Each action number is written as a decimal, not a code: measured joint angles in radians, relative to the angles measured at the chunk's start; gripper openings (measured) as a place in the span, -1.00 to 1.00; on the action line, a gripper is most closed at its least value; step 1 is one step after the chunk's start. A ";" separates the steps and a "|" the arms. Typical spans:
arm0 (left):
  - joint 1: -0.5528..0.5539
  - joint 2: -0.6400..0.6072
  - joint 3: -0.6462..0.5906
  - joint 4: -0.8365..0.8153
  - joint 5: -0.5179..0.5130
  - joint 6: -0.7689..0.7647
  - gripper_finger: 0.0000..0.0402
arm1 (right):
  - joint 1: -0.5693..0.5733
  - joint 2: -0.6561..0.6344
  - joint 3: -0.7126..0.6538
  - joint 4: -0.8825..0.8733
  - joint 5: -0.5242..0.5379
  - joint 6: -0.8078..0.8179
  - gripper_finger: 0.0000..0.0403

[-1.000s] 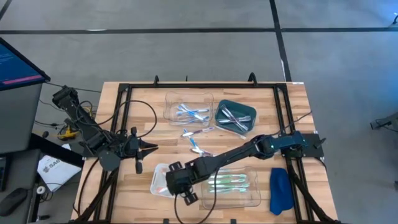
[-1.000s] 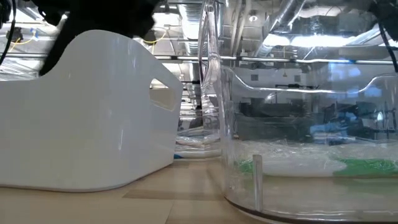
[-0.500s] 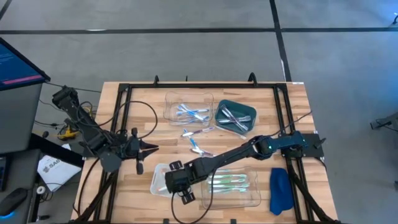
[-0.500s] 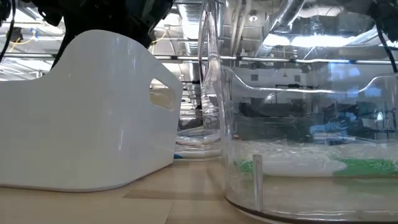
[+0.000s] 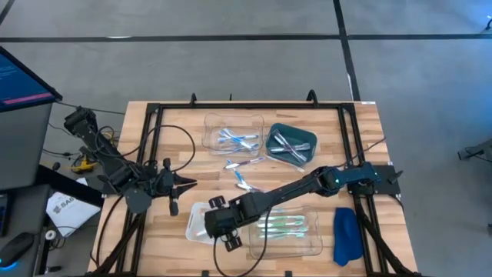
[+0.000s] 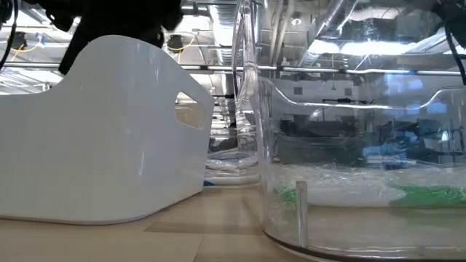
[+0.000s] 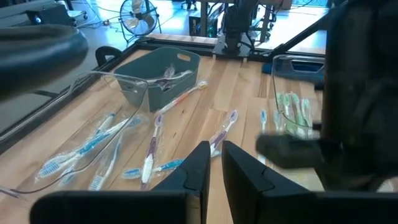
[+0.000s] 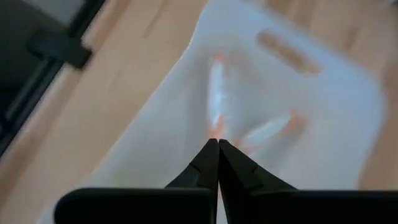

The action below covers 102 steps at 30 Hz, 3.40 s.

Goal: Pick & Place Toothbrushes
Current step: Put the purple toothbrush into the green bin

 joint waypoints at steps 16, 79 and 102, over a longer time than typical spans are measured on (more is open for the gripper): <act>0.000 0.005 0.000 0.007 0.010 -0.003 -0.83 | 0.034 -0.209 0.001 -0.070 0.158 -0.007 -1.00; 0.799 0.616 0.054 0.794 1.033 0.476 -0.83 | -0.316 -1.157 -1.366 0.825 0.134 -0.185 -1.00; 0.783 0.800 0.118 0.731 1.072 0.653 -0.72 | -0.341 -1.156 -1.366 0.681 0.133 -0.025 -1.00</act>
